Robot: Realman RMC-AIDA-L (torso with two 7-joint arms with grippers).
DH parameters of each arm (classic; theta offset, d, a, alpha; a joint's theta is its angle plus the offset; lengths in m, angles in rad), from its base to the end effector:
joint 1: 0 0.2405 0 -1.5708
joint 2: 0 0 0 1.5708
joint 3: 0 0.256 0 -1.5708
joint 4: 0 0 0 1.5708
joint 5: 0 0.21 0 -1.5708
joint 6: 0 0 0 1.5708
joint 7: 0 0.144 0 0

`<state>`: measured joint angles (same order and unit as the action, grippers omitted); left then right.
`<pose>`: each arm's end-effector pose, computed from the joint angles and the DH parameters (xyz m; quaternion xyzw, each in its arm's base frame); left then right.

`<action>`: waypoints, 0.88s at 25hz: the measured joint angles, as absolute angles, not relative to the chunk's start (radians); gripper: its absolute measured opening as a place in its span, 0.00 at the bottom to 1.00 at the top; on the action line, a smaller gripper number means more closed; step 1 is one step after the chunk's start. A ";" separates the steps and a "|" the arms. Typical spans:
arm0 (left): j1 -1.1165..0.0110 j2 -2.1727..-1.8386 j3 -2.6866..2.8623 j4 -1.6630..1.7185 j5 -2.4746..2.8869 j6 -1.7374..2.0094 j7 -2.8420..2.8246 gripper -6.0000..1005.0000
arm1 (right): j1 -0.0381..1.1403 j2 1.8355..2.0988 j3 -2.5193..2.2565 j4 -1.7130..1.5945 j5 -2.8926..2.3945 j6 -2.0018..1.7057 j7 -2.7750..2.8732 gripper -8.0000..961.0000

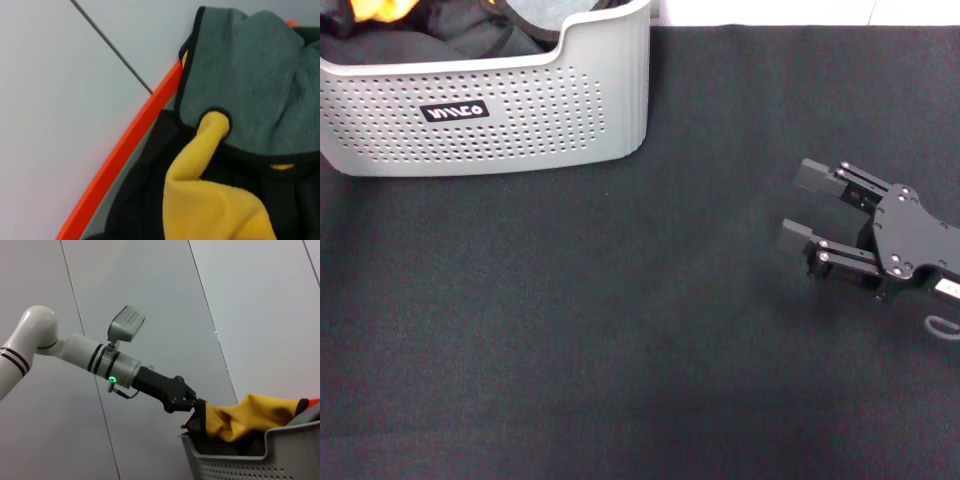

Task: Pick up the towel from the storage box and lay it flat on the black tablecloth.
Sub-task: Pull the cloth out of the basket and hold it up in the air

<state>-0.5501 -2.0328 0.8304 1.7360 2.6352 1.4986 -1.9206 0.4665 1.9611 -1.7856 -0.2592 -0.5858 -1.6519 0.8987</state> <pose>-0.1873 0.3761 0.1850 -0.8804 -0.0950 0.1298 0.4461 0.2406 0.2843 -0.0227 -0.8665 0.1410 0.4641 0.1182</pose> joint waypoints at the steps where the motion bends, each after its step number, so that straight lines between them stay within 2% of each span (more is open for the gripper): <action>1: -0.550 -2.038 0.831 1.747 2.631 1.499 -1.922 0.14 | 0.466 1.961 -1.785 -0.259 -0.586 -1.649 0.897 0.86; 6: -0.544 -2.063 0.807 1.867 2.527 1.498 -1.986 0.02 | 0.461 1.971 -1.740 -0.259 -0.585 -1.651 0.854 0.86; 9: -0.520 -2.077 0.767 1.986 2.328 1.496 -2.062 0.01 | 0.448 2.004 -1.666 -0.267 -0.587 -1.663 0.748 0.86; 12: -0.510 -2.085 0.732 2.022 2.091 1.487 -2.099 0.01 | 0.441 2.025 -1.644 -0.289 -0.586 -1.668 0.611 0.86; 22: -0.482 -2.091 0.775 2.013 1.982 1.484 -2.115 0.01 | 0.478 2.029 -1.867 -0.556 -0.421 -1.531 0.359 0.86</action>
<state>-0.4822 -2.0908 0.7749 2.0135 1.9817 1.4838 -2.1147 0.4782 2.0293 -1.8665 -0.5564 -0.4208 -1.5312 0.3595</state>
